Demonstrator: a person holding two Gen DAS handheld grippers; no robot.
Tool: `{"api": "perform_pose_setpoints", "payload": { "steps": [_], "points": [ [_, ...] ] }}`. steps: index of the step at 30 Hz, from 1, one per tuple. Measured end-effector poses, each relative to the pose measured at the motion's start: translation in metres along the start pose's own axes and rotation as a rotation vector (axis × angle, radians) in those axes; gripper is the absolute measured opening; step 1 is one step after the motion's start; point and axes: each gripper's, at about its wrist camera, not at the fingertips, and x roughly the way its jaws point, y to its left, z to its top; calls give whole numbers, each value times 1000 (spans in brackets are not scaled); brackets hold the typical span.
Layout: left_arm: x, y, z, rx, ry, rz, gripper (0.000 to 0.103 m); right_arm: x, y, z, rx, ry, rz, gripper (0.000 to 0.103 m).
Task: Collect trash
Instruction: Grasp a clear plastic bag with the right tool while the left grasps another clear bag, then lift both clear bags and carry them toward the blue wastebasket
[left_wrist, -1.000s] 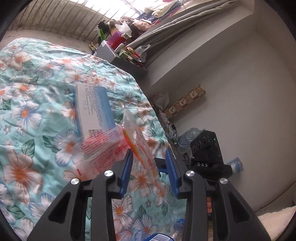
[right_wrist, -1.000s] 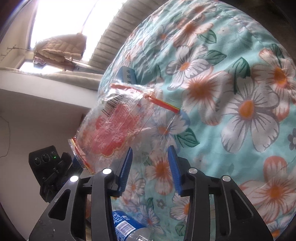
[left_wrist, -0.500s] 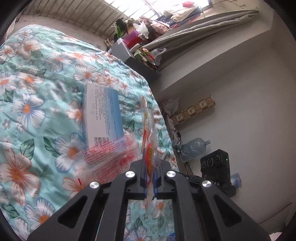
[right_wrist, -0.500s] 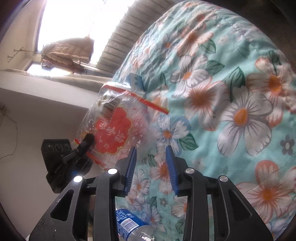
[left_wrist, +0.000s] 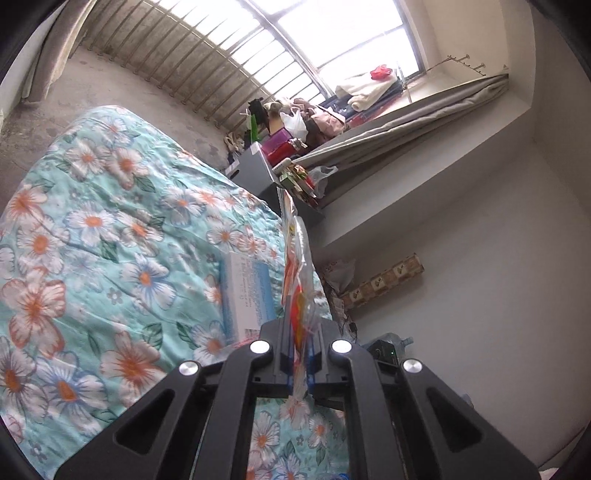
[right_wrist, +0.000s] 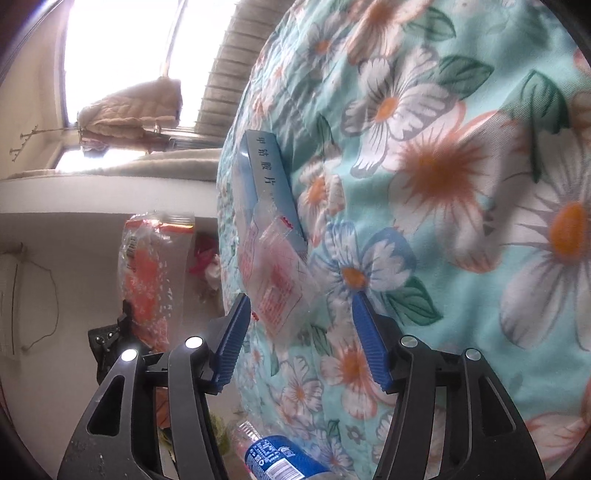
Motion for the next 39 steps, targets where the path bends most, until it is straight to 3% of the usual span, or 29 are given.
{"api": "perform_pose_setpoints", "payload": {
  "steps": [9, 11, 16, 19, 30, 39],
  "points": [
    [-9, 26, -16, -13, -5, 89, 4, 12, 4, 14, 6, -30, 39, 49],
    [-8, 27, -18, -10, -2, 96, 4, 12, 6, 13, -2, -39, 33, 43],
    [-6, 24, -20, 11, -4, 109, 4, 8, 3, 12, -12, -43, 36, 17],
    [-7, 19, -20, 31, -6, 113, 4, 2, 5, 7, -34, -57, 56, 9],
    [-5, 4, -18, 96, -9, 118, 4, -25, 12, -10, -92, -109, 97, 4],
    [0, -23, -16, 169, 3, 94, 4, -57, 17, -21, -108, -204, 148, 3]
  ]
}}
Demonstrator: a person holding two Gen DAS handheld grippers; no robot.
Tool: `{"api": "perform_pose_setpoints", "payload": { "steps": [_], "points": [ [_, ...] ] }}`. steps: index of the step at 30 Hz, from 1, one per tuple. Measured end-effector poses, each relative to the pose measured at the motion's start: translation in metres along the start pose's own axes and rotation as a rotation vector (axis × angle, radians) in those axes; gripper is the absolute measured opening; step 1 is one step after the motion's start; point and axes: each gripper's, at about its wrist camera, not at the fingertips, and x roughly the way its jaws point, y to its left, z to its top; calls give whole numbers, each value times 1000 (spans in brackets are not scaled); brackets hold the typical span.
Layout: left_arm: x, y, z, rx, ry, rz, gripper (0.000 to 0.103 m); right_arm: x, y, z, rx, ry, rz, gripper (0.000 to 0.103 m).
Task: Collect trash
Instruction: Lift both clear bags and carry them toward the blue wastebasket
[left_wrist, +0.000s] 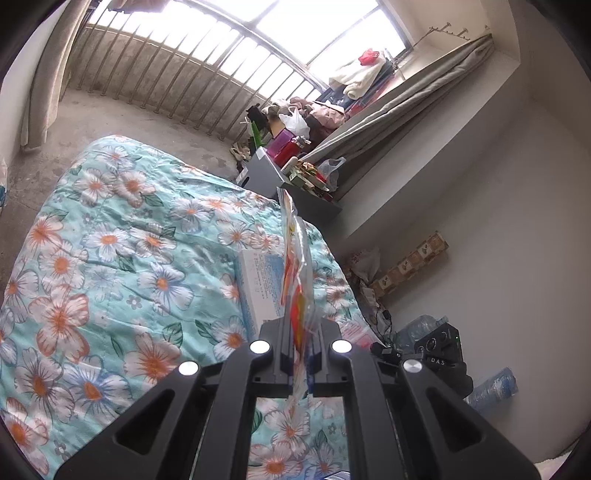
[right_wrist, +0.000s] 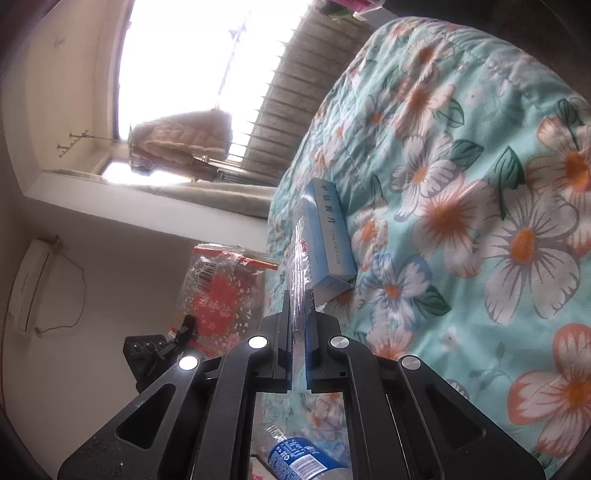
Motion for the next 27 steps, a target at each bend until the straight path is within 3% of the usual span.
{"api": "perform_pose_setpoints", "payload": {
  "steps": [14, 27],
  "points": [
    [11, -77, 2, 165, 37, -87, 4, -71, -10, -4, 1, -159, 67, 3],
    [79, -175, -6, 356, 157, -200, 4, -159, -45, -10, 50, -371, 99, 3]
  ]
}}
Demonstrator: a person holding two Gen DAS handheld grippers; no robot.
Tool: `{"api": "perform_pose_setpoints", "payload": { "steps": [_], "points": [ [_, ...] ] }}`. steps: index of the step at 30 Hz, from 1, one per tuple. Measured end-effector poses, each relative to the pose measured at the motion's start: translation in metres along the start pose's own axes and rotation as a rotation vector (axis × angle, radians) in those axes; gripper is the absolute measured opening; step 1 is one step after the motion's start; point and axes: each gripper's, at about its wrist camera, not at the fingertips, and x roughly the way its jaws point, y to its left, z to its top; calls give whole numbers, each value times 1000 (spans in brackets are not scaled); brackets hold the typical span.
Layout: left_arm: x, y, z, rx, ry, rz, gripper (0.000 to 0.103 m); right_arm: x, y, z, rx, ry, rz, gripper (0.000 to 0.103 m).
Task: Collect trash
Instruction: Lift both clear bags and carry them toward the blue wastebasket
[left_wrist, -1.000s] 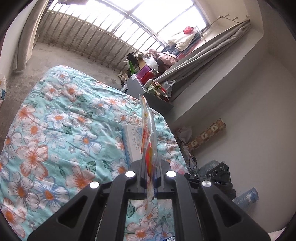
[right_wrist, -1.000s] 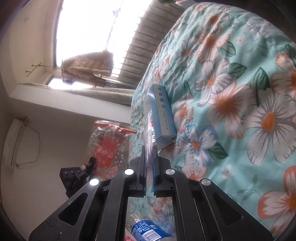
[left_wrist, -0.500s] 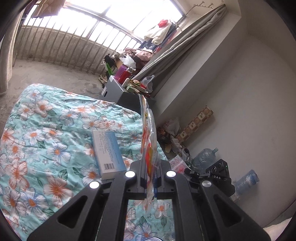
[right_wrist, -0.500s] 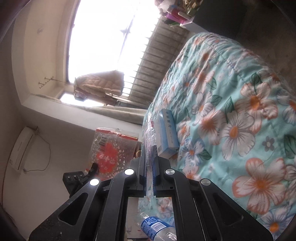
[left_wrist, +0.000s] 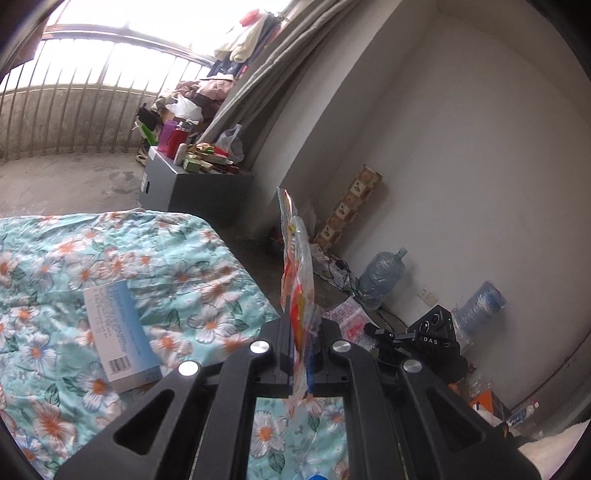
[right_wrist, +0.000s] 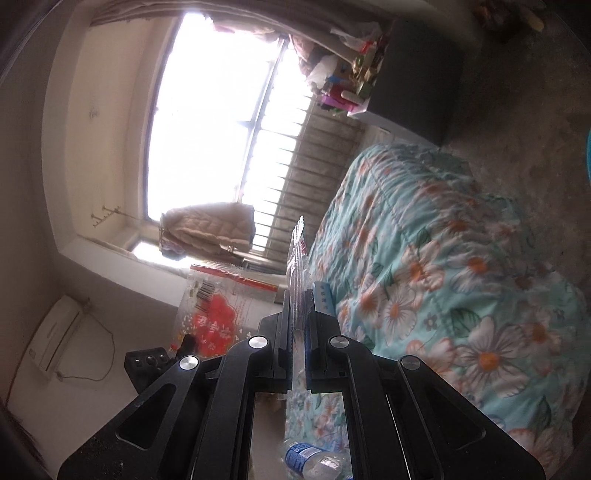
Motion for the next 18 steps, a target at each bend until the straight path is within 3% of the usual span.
{"api": "perform_pose_setpoints", "payload": {
  "steps": [11, 18],
  "points": [
    [120, -90, 9, 206, 198, -92, 4, -89, -39, 24, 75, -199, -11, 3],
    [224, -151, 0, 313, 361, -153, 4, -158, -74, 37, 120, -373, -182, 3]
  ]
}}
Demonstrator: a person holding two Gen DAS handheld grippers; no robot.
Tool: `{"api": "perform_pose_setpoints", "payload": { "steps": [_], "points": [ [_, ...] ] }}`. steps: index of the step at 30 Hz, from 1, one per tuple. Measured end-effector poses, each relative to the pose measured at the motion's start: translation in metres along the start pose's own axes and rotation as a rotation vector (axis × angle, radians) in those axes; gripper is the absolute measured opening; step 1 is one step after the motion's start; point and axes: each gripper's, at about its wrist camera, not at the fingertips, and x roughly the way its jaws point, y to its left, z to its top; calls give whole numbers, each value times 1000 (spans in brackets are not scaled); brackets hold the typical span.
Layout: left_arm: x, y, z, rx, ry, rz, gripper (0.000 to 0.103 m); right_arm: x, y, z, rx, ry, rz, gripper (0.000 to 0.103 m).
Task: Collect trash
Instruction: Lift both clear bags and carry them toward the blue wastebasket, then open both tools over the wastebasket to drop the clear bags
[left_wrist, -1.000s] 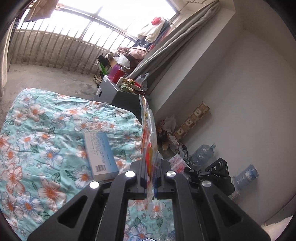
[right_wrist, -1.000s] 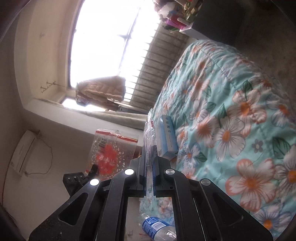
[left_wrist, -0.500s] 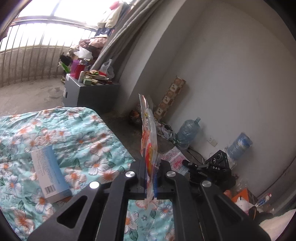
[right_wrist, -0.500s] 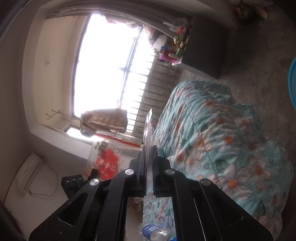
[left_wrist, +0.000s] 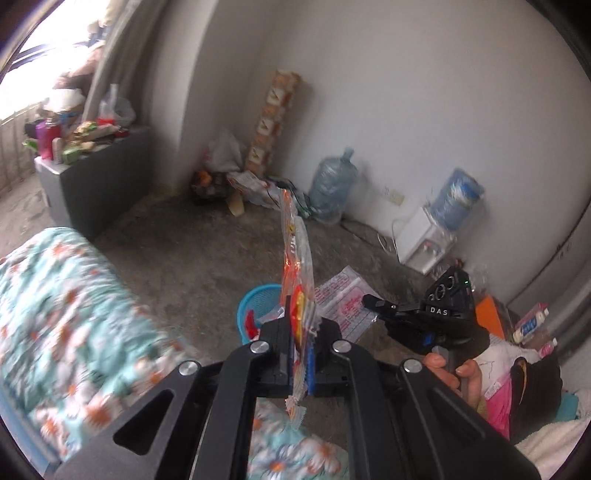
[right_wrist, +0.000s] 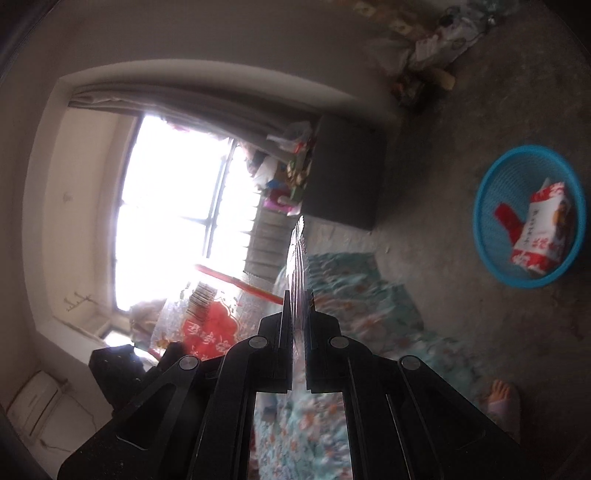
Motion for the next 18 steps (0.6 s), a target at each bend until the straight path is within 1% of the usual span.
{"api": "perform_pose_setpoints", "payload": {
  "steps": [3, 6, 8, 11, 13, 18],
  "points": [
    [54, -13, 14, 18, 81, -28, 4, -18, -22, 13, 10, -77, -117, 3],
    [114, -26, 20, 65, 152, -19, 5, -25, -47, 23, 23, -137, -263, 3],
    [151, -29, 20, 77, 180, -5, 5, -23, -69, 29, 68, -152, -298, 4],
    [199, -27, 13, 66, 206, 3, 6, -11, -100, 39, 118, -164, -353, 4],
    [228, -25, 7, 70, 233, 19, 6, 2, -121, 47, 148, -162, -397, 4],
    [293, -12, -2, 71, 296, 69, 7, 22, -163, 63, 207, -137, -448, 7]
  ]
}}
